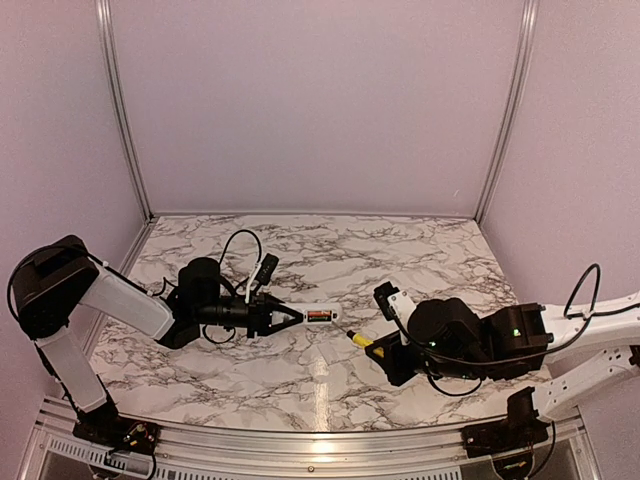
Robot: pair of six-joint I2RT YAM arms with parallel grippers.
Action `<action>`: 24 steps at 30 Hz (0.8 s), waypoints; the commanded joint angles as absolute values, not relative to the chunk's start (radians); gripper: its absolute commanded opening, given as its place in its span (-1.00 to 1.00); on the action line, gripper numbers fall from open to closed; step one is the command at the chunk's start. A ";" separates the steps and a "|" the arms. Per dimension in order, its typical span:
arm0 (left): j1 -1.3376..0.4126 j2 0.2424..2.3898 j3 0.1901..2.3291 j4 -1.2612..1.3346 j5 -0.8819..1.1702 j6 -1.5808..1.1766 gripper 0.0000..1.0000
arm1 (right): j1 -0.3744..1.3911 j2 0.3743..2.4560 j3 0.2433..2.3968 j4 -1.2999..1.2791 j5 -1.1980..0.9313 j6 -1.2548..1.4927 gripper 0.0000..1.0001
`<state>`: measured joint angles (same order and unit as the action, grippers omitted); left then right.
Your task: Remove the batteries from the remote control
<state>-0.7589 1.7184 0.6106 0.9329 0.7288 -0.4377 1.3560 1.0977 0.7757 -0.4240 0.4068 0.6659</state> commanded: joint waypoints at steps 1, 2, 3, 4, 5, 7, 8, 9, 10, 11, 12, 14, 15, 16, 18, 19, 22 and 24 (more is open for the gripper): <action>-0.755 1.730 0.645 0.927 0.741 -0.428 -1.00 | 1.373 1.088 0.814 -0.431 0.445 0.692 -1.00; -0.755 1.730 0.646 0.927 0.743 -0.428 -1.00 | 1.374 1.088 0.813 -0.428 0.446 0.690 -1.00; -0.754 1.730 0.645 0.927 0.745 -0.428 -1.00 | 1.373 1.089 0.812 -0.423 0.448 0.689 -1.00; -0.755 1.730 0.646 0.927 0.745 -0.428 -1.00 | 1.374 1.091 0.812 -0.420 0.450 0.688 -1.00; -0.755 1.731 0.646 0.927 0.746 -0.430 -1.00 | 1.374 1.094 0.812 -0.420 0.454 0.687 -1.00; -0.755 1.732 0.646 0.926 0.746 -0.430 -1.00 | 1.374 1.099 0.813 -0.420 0.462 0.688 -1.00; -0.755 1.732 0.647 0.926 0.746 -0.431 -1.00 | 1.374 1.101 0.812 -0.421 0.466 0.689 -1.00; -0.755 1.733 0.647 0.926 0.747 -0.431 -1.00 | 1.375 1.101 0.813 -0.424 0.470 0.690 -1.00; -0.755 1.734 0.647 0.926 0.747 -0.432 -1.00 | 1.374 1.099 0.813 -0.426 0.472 0.691 -1.00; -0.755 1.734 0.648 0.925 0.746 -0.432 -1.00 | 1.374 1.098 0.813 -0.426 0.474 0.692 -1.00; -0.755 1.736 0.649 0.925 0.747 -0.431 -1.00 | 1.374 1.094 0.812 -0.427 0.475 0.693 -1.00; -0.754 1.739 0.650 0.924 0.745 -0.431 -1.00 | 1.375 1.090 0.810 -0.423 0.476 0.693 -1.00; -0.755 1.739 0.652 0.923 0.747 -0.433 -1.00 | 1.374 1.088 0.808 -0.419 0.476 0.691 -1.00; -0.755 1.741 0.652 0.923 0.747 -0.433 -1.00 | 1.374 1.089 0.807 -0.415 0.476 0.690 -1.00; -0.755 1.740 0.652 0.922 0.748 -0.433 -1.00 | 1.375 1.094 0.807 -0.411 0.474 0.687 -1.00; -0.755 1.741 0.652 0.923 0.747 -0.433 -1.00 | 1.375 1.098 0.808 -0.410 0.474 0.687 -1.00; -0.755 1.740 0.652 0.924 0.750 -0.434 -1.00 | 1.375 1.108 0.811 -0.409 0.471 0.685 -1.00; -0.755 1.741 0.653 0.925 0.750 -0.435 -1.00 | 1.374 1.112 0.810 -0.403 0.469 0.685 -1.00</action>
